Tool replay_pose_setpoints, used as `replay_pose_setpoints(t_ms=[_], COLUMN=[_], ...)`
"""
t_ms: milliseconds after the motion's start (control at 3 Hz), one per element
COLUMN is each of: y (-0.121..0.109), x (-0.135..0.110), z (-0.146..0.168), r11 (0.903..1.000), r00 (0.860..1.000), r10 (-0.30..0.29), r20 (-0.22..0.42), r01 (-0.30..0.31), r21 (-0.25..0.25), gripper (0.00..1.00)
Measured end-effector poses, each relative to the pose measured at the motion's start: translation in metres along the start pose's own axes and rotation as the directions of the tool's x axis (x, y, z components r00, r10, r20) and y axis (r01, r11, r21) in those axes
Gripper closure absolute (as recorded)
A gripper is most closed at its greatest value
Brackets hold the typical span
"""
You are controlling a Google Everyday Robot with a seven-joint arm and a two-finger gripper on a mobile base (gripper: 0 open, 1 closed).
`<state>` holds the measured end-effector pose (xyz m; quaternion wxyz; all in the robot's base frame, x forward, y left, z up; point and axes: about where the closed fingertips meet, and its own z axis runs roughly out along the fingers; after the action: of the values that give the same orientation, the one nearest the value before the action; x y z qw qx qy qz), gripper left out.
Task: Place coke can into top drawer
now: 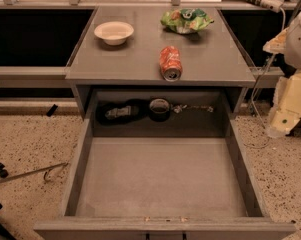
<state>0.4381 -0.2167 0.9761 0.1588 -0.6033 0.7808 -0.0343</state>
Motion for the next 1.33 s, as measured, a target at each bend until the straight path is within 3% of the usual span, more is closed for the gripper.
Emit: replay_pose_setpoints(t_ms=[333, 667, 1000, 1333], y=[0.000, -0.012, -0.048, -0.095], x=[0.000, -0.015, -0.032, -0.049], z=[0.000, 0.017, 0.049, 0.078], r11=[1.0000, 0.9999, 0.9930, 0.9592], r00=[1.000, 0.998, 0.983, 0.954], r10=[0.000, 0.004, 0.099, 0.214], r20=[0.000, 0.056, 0.157, 0.212], r01=[0.000, -0.004, -0.108, -0.246], r21=[0.000, 0.010, 0.048, 0.139], gripper=[0.00, 0.00, 0.00, 0.00])
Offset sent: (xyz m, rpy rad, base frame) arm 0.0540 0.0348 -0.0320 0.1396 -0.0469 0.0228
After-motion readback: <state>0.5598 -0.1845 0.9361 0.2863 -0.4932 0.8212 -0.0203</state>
